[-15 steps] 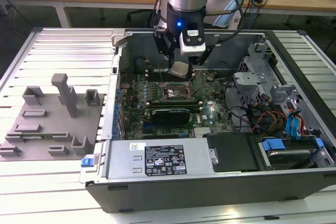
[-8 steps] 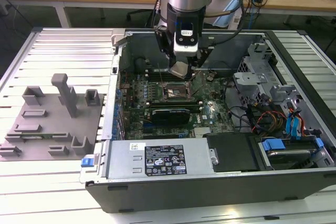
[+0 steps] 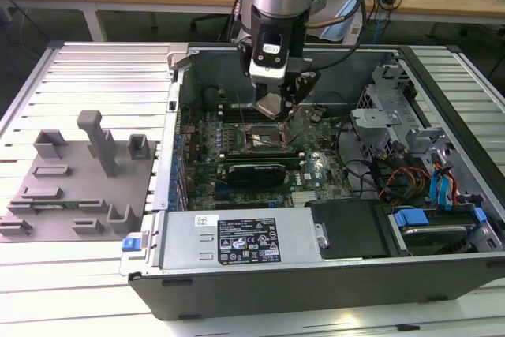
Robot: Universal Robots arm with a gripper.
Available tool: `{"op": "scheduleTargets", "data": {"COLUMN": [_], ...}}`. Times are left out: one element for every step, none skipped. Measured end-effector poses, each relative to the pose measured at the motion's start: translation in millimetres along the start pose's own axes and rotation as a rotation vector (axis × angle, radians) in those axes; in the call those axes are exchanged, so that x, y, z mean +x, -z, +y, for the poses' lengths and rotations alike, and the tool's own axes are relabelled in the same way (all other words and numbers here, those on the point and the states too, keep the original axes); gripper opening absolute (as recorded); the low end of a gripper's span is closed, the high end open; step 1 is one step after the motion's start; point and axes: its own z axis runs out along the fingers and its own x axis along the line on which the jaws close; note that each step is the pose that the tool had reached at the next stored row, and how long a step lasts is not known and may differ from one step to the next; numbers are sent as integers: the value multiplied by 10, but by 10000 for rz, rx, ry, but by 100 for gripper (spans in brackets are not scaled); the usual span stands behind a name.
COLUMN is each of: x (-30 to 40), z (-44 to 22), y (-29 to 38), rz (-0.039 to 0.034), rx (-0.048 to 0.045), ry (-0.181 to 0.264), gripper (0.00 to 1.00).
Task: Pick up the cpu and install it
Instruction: 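Place the cpu into insertion slot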
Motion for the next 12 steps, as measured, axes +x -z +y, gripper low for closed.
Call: {"op": "scheduleTargets", "data": {"x": [0, 0, 0, 0, 0, 0, 0, 0, 0, 0, 0, 0], "z": [0, 0, 0, 0, 0, 0, 0, 0, 0, 0, 0, 0], "y": [0, -1, -1, -1, -1, -1, -1, -2, -2, -2, -2, -1], "rz": [-12, -31, -56, -76, -86, -97, -109, -119, -131, -141, -159, -163], "rx": [2, 4, 8, 11, 13, 15, 17, 17, 20, 21, 24, 25], "ry": [-185, -471, -836, -1127, -1277, -1437, -1618, -1772, -1950, -2096, -2372, -2417], "gripper": [55, 55, 55, 55, 55, 55, 55, 55, 55, 55, 55, 55]}}
